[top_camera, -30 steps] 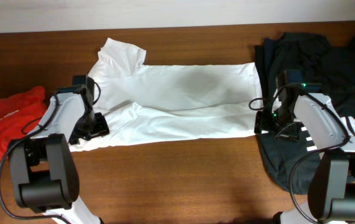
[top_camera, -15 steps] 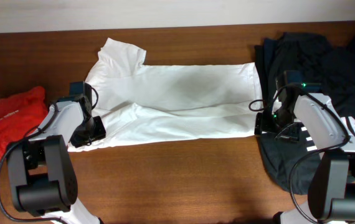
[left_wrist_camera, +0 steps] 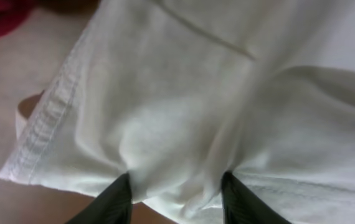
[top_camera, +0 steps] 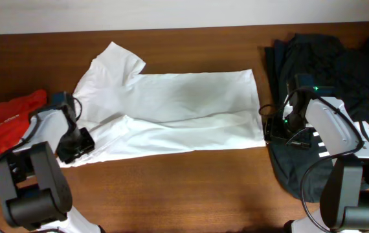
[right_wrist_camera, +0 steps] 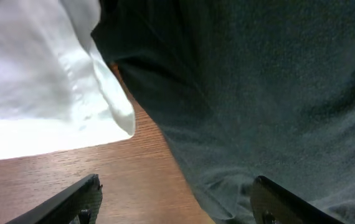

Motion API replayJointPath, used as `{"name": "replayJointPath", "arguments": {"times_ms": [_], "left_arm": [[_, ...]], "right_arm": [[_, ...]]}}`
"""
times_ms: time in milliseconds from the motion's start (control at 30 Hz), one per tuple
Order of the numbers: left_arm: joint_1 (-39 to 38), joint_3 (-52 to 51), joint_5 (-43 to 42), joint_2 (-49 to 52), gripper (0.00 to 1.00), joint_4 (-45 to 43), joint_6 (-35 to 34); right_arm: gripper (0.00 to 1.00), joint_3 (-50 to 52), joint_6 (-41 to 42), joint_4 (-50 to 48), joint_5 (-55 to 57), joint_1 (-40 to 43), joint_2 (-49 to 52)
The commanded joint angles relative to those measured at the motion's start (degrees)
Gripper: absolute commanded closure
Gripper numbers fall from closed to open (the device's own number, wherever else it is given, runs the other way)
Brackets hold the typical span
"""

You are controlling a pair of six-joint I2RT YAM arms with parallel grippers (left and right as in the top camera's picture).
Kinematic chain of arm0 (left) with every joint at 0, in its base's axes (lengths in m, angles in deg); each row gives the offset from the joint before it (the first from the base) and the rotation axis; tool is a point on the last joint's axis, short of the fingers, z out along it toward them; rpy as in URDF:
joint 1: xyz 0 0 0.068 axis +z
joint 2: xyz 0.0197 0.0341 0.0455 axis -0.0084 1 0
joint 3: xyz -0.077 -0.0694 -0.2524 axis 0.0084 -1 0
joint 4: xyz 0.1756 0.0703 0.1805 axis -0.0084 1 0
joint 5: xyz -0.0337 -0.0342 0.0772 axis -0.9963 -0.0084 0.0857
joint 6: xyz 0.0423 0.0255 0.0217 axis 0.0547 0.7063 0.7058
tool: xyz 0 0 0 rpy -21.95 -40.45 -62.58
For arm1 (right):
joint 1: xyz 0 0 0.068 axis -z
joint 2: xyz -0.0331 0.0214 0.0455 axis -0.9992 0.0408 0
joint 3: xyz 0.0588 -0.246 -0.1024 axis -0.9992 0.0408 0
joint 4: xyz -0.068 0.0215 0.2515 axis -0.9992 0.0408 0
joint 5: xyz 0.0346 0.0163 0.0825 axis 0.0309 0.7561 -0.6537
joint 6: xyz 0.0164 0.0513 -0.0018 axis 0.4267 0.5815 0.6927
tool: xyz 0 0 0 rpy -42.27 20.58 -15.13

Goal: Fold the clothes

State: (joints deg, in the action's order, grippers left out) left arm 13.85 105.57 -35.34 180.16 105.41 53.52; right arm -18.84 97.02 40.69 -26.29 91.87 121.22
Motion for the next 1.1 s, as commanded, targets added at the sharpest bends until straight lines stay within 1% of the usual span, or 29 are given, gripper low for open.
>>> {"name": "replayJointPath", "arguments": {"times_ms": [0,100,167,333,367,400,533,633,733,800,900,1067], "left_arm": [[2.3,-3.0,0.8,2.0,0.47,0.8,-1.6],[0.2,-2.7,0.5,1.3,0.42,1.0,-0.4],[-1.3,-2.1,0.7,0.3,0.41,1.3,0.1],[-4.1,1.5,0.8,-6.4,0.35,2.8,1.0],[-4.1,2.6,0.8,-8.3,0.32,2.7,1.0],[-3.7,3.9,1.1,-10.5,0.28,1.8,1.0],[-1.2,5.0,1.4,-12.7,0.28,-3.7,1.0],[1.7,5.0,0.6,-11.7,0.28,-6.6,1.2],[3.8,5.0,-1.9,-10.2,0.28,-9.4,4.3],[5.0,5.0,-3.7,-8.8,0.28,-11.0,4.9],[7.0,5.0,-10.4,-5.6,0.27,-14.6,8.2],[10.0,5.0,-11.3,-0.5,0.26,-16.9,8.8]], "right_arm": [[0.20,-0.2,0.2,0.2,0.7,0.4,-1.4],[0.20,-0.2,0.2,0.2,0.7,0.4,-1.4],[0.19,-0.2,0.2,0.2,0.7,0.4,-1.4],[0.19,-0.2,0.2,0.2,0.7,0.4,-1.4],[0.19,-0.2,0.2,0.2,0.7,0.4,-1.4],[0.19,-0.2,0.2,0.2,0.7,0.4,-1.4],[0.19,-0.2,0.2,0.2,0.7,0.4,-1.4],[0.19,-0.2,0.2,0.4,0.7,0.4,-1.4],[0.19,-0.2,0.2,0.5,0.7,0.4,-1.4],[0.19,-0.2,0.2,0.5,0.7,0.4,-1.4],[0.19,-0.2,0.2,0.5,0.7,0.4,-1.4],[0.19,-0.2,0.2,0.6,0.7,0.4,-1.4]]}}
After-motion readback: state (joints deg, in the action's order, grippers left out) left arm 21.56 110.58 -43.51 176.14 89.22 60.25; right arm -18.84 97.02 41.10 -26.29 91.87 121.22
